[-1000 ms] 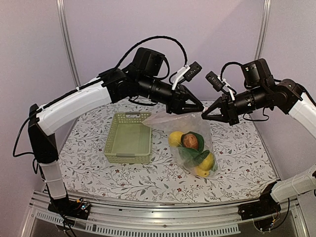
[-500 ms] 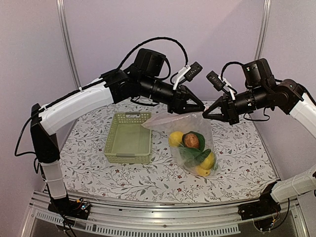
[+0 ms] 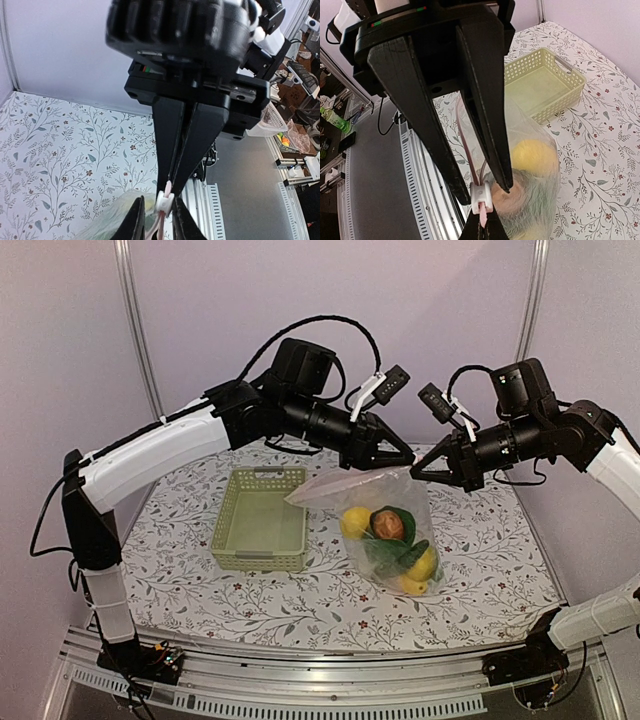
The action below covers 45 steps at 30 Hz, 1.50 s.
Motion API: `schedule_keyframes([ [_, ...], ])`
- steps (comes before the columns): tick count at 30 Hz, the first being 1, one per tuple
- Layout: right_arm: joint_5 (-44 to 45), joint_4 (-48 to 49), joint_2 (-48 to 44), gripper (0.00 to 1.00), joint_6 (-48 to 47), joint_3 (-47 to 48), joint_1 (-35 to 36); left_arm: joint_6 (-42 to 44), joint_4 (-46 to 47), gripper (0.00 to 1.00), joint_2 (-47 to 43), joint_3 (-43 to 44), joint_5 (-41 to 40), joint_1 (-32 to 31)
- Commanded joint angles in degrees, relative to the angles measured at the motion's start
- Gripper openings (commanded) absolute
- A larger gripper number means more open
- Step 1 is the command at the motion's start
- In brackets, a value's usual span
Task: Place the food in the zip-top bag and seal the zipper
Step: Zip the zipper of the food storage bag.
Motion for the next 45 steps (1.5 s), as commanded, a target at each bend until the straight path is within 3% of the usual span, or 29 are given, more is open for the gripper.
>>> schedule_keyframes([
  [1,0.65,3.16,-0.56,0.00,0.96,1.08,0.37,-0.42,-0.30,0.17,1.03,-0.17,0.78,0.48],
  [13,4.14,4.22,-1.23,0.00,2.11,-0.37,0.38,-0.72,-2.03,0.03,-0.17,-1.14,-1.65,0.68],
  [18,2.68,4.44,-1.01,0.00,2.04,-0.52,0.37,-0.60,-1.95,0.24,-1.41,-3.20,-2.74,1.04],
  [21,1.21,4.35,-0.60,0.00,1.64,-0.39,0.37,-0.88,-1.20,0.27,-0.64,-2.34,-2.50,1.04],
  [32,-0.05,2.65,0.67,0.00,-0.41,0.85,0.38,-2.80,2.40,0.26,1.46,-0.60,1.12,1.58],
  [45,0.27,2.95,1.65,0.00,-0.41,1.07,0.34,-6.29,6.69,0.16,1.77,-2.11,6.25,3.15],
])
